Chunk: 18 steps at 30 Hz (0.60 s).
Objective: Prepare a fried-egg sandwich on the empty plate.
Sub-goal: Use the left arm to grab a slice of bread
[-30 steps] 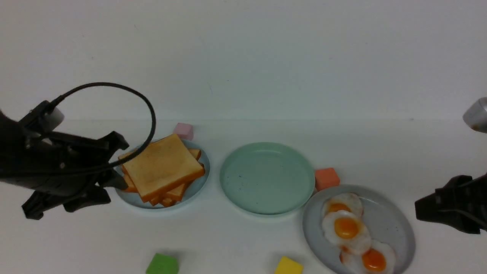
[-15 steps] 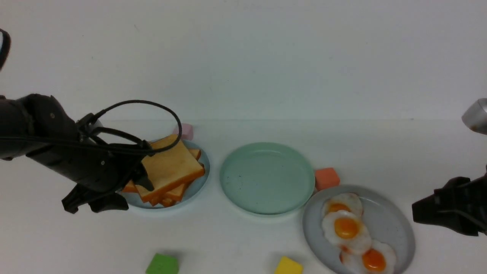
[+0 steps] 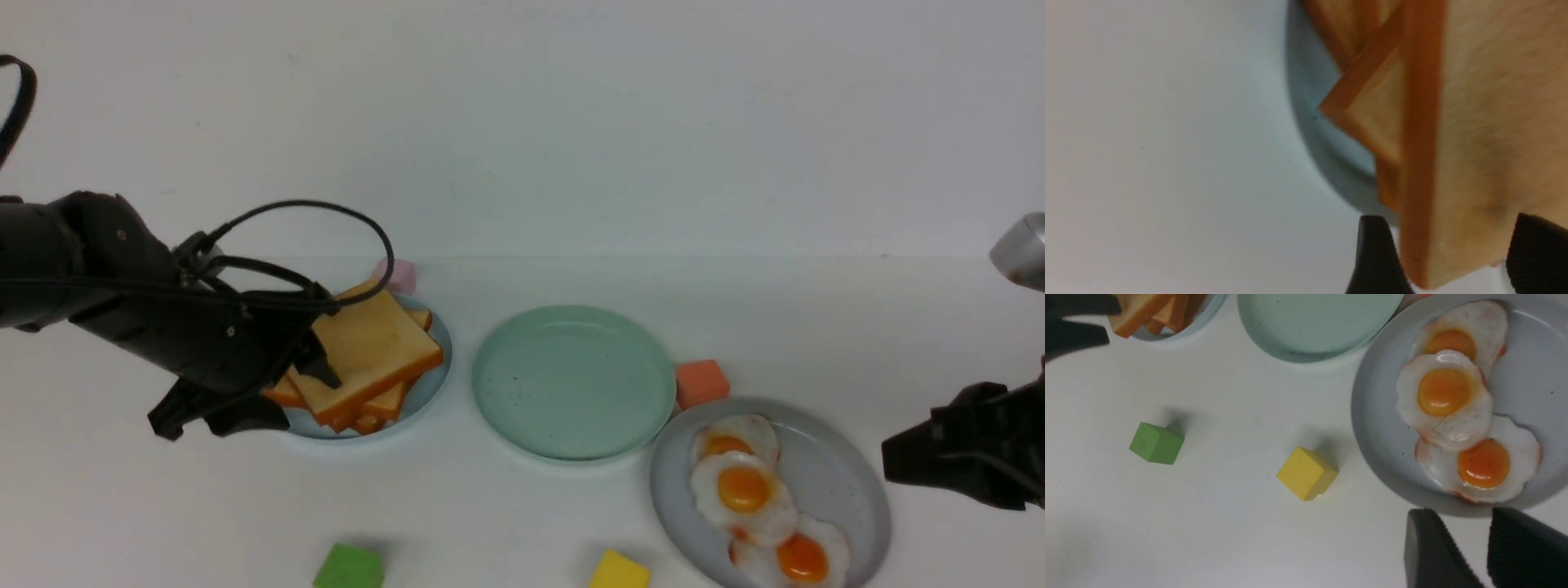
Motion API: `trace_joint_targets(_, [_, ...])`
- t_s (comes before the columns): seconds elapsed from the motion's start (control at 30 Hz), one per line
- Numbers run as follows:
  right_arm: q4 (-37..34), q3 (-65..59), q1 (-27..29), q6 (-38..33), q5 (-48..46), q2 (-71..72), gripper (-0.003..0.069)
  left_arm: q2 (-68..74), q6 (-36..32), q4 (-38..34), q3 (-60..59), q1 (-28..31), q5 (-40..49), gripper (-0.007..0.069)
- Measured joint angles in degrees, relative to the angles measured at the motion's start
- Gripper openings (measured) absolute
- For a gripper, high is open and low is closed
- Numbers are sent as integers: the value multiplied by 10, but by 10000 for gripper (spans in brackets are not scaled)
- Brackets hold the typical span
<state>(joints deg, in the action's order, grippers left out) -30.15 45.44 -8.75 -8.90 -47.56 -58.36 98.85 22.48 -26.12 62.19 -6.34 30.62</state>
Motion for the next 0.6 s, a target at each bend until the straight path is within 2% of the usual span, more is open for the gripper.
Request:
trace_joint_targets(0.3, [0,0,0,0,-3,0,241,11,0,-2,2,0,-5,434])
trace_joint_targets(0.6, [0,0,-4,0,-3,0,241,20,-7,-11,2,0,-48,409])
